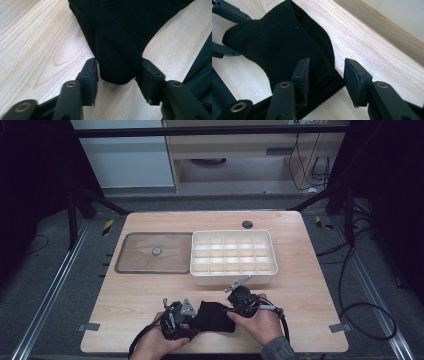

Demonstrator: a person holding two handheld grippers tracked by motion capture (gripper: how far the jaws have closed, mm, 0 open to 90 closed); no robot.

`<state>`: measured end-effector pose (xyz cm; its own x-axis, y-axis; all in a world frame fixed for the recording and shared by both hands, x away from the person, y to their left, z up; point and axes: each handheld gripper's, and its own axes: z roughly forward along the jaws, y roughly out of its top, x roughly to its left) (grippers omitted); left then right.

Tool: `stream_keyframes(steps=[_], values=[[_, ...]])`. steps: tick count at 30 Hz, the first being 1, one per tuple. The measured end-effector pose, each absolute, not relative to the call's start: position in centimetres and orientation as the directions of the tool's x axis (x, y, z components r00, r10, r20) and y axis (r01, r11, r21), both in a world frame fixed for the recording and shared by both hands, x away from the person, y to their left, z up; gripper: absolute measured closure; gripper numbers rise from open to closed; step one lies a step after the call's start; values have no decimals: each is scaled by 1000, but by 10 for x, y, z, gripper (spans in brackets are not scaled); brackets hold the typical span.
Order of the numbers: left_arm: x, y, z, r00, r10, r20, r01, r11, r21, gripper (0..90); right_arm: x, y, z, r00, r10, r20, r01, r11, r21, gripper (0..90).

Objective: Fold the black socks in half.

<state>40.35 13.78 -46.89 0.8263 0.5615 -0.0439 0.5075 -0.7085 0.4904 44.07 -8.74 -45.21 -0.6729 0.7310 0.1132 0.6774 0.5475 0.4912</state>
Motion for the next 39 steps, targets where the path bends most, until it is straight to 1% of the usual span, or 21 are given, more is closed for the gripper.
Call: stream_keyframes(steps=[2,4,5,8,9,15,24,39], values=[[404,138,-470,827,561,-43,508,-710,488,562,441,-87,-453,-678,727,110,672,553,493,564],[406,138,-471,828,558,-46,507,-712,486,621,443,-86,-455,-675,729,111,675,551,491,561],[408,138,-472,828,560,-45,509,-714,482,664,444,-85,-457,-676,728,110,675,553,488,565],[410,138,-473,826,562,-46,510,-711,484,733,445,-84,-458,-680,726,106,673,559,484,582],[412,139,-473,826,561,-54,512,-708,486,755,445,-83,-460,-678,727,111,678,559,477,602],[415,140,-474,826,561,-61,516,-707,484,822,444,-83,-463,-689,717,107,669,574,472,651],[416,142,-473,821,568,-60,523,-703,482,840,443,-83,-464,-699,709,93,659,589,468,710],[416,146,-471,815,576,-67,530,-692,490,843,442,-84,-466,-693,713,111,671,580,463,715]])
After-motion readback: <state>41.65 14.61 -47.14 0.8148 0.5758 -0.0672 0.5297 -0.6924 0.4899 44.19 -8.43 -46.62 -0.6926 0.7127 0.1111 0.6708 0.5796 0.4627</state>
